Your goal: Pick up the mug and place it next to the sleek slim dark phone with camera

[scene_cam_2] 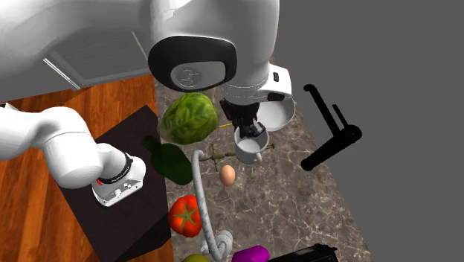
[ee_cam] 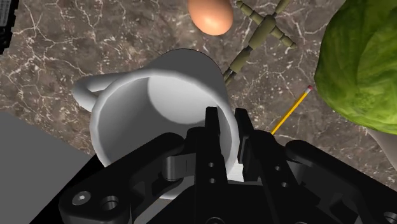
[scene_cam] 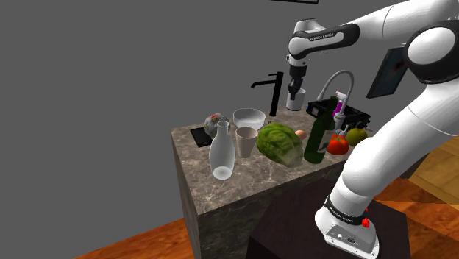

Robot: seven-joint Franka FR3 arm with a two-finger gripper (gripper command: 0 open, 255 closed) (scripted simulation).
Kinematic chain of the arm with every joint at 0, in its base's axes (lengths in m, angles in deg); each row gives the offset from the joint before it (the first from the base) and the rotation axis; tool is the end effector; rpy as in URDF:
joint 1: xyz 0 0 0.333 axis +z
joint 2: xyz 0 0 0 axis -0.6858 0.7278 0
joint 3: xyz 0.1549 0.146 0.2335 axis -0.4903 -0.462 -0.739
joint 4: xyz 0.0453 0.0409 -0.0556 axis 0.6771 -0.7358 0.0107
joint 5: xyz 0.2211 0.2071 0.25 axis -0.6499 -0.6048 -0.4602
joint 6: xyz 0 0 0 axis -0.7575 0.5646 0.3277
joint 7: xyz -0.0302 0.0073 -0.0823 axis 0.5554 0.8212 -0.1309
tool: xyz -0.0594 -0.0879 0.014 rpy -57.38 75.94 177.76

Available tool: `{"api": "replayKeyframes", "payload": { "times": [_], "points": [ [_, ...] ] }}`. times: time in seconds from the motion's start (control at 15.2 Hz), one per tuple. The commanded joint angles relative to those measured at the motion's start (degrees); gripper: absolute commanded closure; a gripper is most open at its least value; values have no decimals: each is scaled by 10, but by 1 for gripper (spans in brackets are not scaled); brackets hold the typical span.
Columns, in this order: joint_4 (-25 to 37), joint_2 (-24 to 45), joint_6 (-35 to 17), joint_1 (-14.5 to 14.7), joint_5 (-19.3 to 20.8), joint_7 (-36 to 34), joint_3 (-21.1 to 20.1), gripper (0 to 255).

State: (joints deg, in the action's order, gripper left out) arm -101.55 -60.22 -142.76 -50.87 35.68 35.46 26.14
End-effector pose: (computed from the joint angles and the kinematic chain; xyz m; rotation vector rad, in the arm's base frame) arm 0.3689 -0.2986 0.5249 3.0675 -0.0486 -0.0633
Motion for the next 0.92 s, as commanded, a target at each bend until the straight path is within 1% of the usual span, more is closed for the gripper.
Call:
{"api": "replayKeyframes", "payload": {
  "times": [0.0, 0.46, 0.86],
  "points": [
    [4, -1, 7, 5, -3, -12, -9, 255],
    [9, 12, 14, 44, -27, -105, -72, 255],
    [39, 46, 21, 79, -51, -177, -120, 255]
  ]
}}
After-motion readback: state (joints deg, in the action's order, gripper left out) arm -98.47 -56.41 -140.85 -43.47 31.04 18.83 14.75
